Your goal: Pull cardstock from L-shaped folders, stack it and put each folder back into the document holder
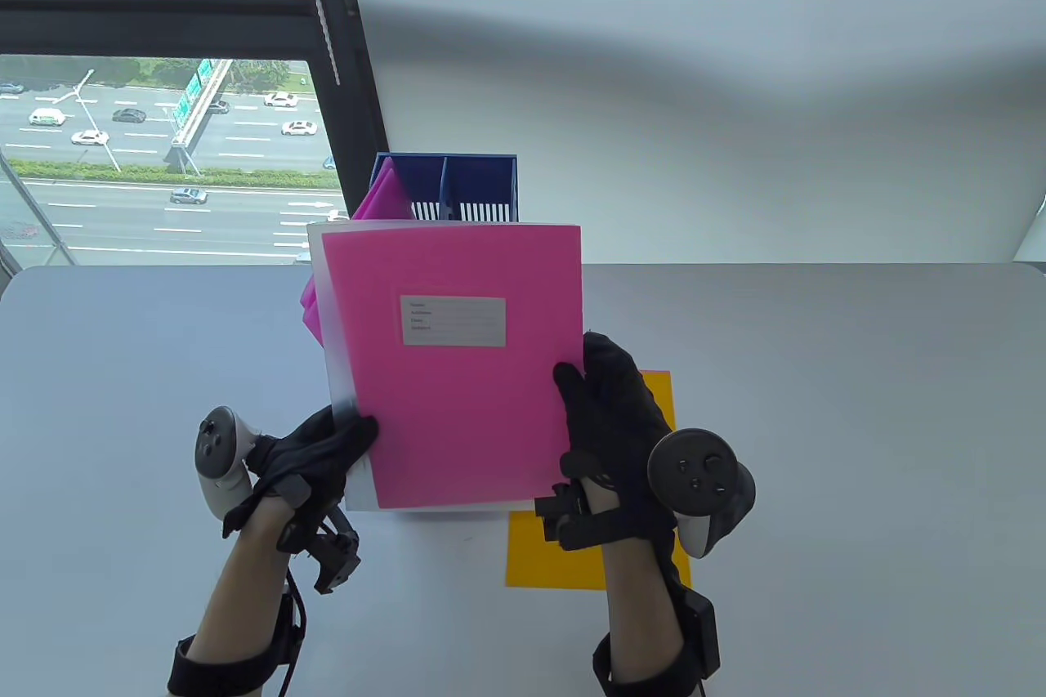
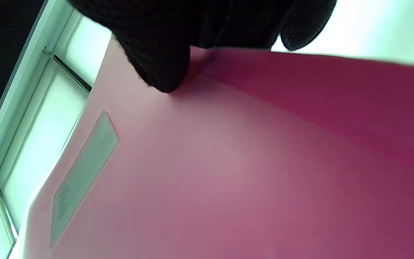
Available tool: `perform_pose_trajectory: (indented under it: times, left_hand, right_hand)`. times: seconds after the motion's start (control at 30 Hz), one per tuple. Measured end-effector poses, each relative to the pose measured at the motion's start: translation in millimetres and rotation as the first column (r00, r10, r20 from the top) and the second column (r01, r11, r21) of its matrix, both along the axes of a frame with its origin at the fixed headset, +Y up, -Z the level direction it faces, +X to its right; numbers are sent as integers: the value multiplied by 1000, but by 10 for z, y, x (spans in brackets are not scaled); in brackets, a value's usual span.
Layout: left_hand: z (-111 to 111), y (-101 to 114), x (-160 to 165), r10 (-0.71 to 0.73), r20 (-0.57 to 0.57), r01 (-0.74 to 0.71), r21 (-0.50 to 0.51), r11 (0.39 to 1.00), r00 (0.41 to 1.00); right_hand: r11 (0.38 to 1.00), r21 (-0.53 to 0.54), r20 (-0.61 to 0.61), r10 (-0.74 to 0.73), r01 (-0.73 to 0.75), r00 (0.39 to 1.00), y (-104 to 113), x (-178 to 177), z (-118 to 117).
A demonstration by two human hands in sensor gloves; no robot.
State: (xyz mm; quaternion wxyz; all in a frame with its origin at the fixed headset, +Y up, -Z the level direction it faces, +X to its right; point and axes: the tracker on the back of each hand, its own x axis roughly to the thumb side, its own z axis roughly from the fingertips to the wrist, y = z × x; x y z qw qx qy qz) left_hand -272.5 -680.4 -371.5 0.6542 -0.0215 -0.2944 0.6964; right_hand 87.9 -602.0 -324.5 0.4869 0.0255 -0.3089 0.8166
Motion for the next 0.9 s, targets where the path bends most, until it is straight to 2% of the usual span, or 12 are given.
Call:
perform_pose_trajectory:
  times: [0.17,0.27,0.47,0.6,0.77,0.83,0.9]
  left_hand:
    - [0,-15,40,-3,23,3,-1,1000,1000]
    - [0,-20,43,6,24,-5,-5,1000,1000]
    - [7,-7,27,9,-4,-9,-8,1000,1000]
    - [4,0,10,7,-6,-7,-3,1000,1000]
    - [-4,-3,-5,8,-7,-8,0,1000,1000]
    - [0,4,-4,10,-2,-10,2,1000,1000]
    - [-4,2,-7,15,7,-15,4,1000,1000]
  right_hand:
    - [990,61,146,121,-131,982,10,-83,53]
    - [984,61,154,158,-169,975,21,-99,53]
    - [1000,-22,-76,-4,2,997,-17,-30,-24]
    - [981,-118,-235,-177,153,956,-68,27,-95]
    - [950,-199,-425,-304,240,852,-109,99,-169]
    - [922,-252,-526,-385,294,758,-144,115,-214]
    - [877,-340,-616,-480,339,624,-186,103,-253]
